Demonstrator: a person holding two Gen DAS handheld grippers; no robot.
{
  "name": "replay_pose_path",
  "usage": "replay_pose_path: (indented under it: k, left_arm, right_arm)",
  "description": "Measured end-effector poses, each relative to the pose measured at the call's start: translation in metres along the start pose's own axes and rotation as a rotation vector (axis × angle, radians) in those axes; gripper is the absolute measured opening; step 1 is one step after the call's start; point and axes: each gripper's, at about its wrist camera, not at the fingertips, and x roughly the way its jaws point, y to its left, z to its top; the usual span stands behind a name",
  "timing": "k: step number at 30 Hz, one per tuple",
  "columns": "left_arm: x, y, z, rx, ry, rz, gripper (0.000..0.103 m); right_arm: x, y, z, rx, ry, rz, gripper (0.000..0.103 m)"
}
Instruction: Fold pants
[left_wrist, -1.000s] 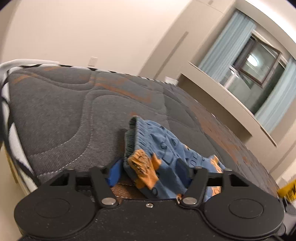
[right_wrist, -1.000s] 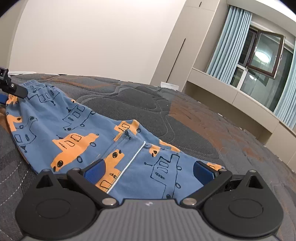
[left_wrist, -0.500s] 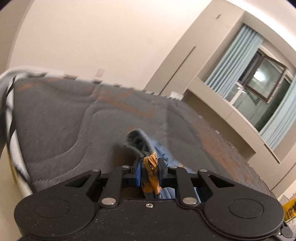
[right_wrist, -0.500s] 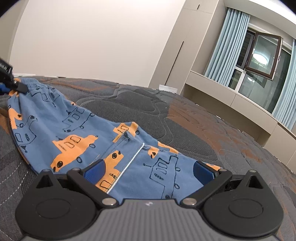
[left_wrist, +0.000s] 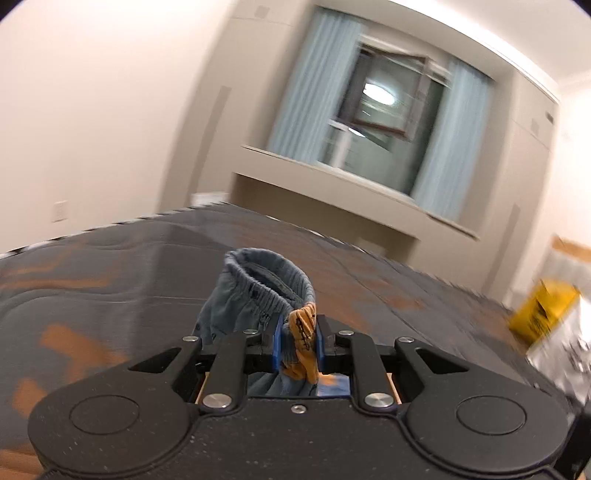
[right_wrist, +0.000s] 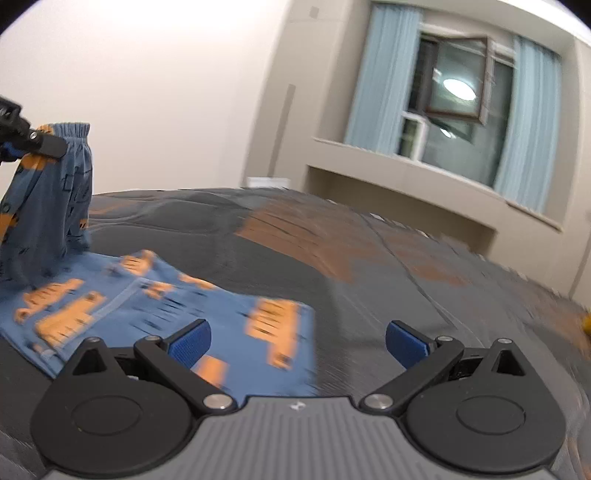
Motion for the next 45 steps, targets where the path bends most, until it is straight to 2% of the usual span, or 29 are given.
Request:
replay_pose_path:
  k: [5,9,12,15,21,23,25,26,29,33,36,37,39,41,42,44,45]
  left_arm:
    - [0.041,-0.063,-0.017,0.118,0.063,-0.083,0.019]
    - [0.073,-0.102,-0.038,0.216,0.145,-0.137,0.019]
    - [0.095,-0.114,-0.06,0.25,0.215,-0.16,0.022]
    - [0.11,-0.11,-0.08,0.239,0.284,-0.181,0.028]
    - [0.108,-0.105,-0.095,0.244,0.306,-0.197,0.05]
    - [0.096,-0.1,-0.093,0.25,0.286,-0.194,0.067]
    - [0.077,-0.087,-0.091,0.264,0.255,-0.18,0.076]
    - [0.069,-0.085,-0.087,0.27,0.246,-0.171,0.077]
    - [0.051,-0.074,-0.091,0.318,0.229,-0.153,0.077]
    - [0.041,-0.072,-0.102,0.412,0.217,-0.141,0.077]
    - [0.034,-0.083,-0.111,0.538,0.158,-0.12,0.077]
    - [0.032,-0.088,-0.114,0.58,0.141,-0.11,0.077]
    - [0.033,-0.093,-0.116,0.629,0.143,-0.105,0.069]
    - [0.036,-0.094,-0.118,0.655,0.17,-0.101,0.05]
    - [0.038,-0.094,-0.119,0.669,0.18,-0.093,0.048]
    - [0.039,-0.094,-0.121,0.687,0.186,-0.085,0.042]
    - [0.039,-0.093,-0.12,0.688,0.19,-0.091,0.041]
  right_arm:
    - [-0.008,-0.042,-0.017,0.11,0.02,-0.044,0.103]
    - [-0.013,-0.064,-0.024,0.2,0.034,-0.097,0.103]
    - [-0.017,-0.08,-0.03,0.26,0.037,-0.121,0.103]
    - [-0.019,-0.087,-0.035,0.303,0.042,-0.112,0.103]
    - [-0.02,-0.088,-0.035,0.318,0.049,-0.108,0.103]
    - [-0.02,-0.089,-0.035,0.33,0.053,-0.1,0.103]
    - [-0.021,-0.09,-0.035,0.343,0.045,-0.084,0.103]
    - [-0.023,-0.09,-0.035,0.349,0.035,-0.067,0.103]
    - [-0.024,-0.087,-0.033,0.359,0.007,0.019,0.103]
    - [-0.013,-0.076,-0.026,0.384,0.012,0.206,0.103]
    - [-0.001,-0.067,-0.018,0.372,0.026,0.326,0.101]
    - [0.005,-0.066,-0.015,0.375,0.029,0.36,0.097]
    - [0.018,-0.064,-0.008,0.388,0.042,0.407,0.088]
    - [0.033,-0.063,-0.001,0.396,0.059,0.439,0.075]
    - [0.039,-0.062,0.002,0.402,0.068,0.447,0.072]
    - [0.052,-0.06,0.004,0.427,0.096,0.46,0.058]
    - [0.057,-0.06,0.004,0.444,0.109,0.469,0.056]
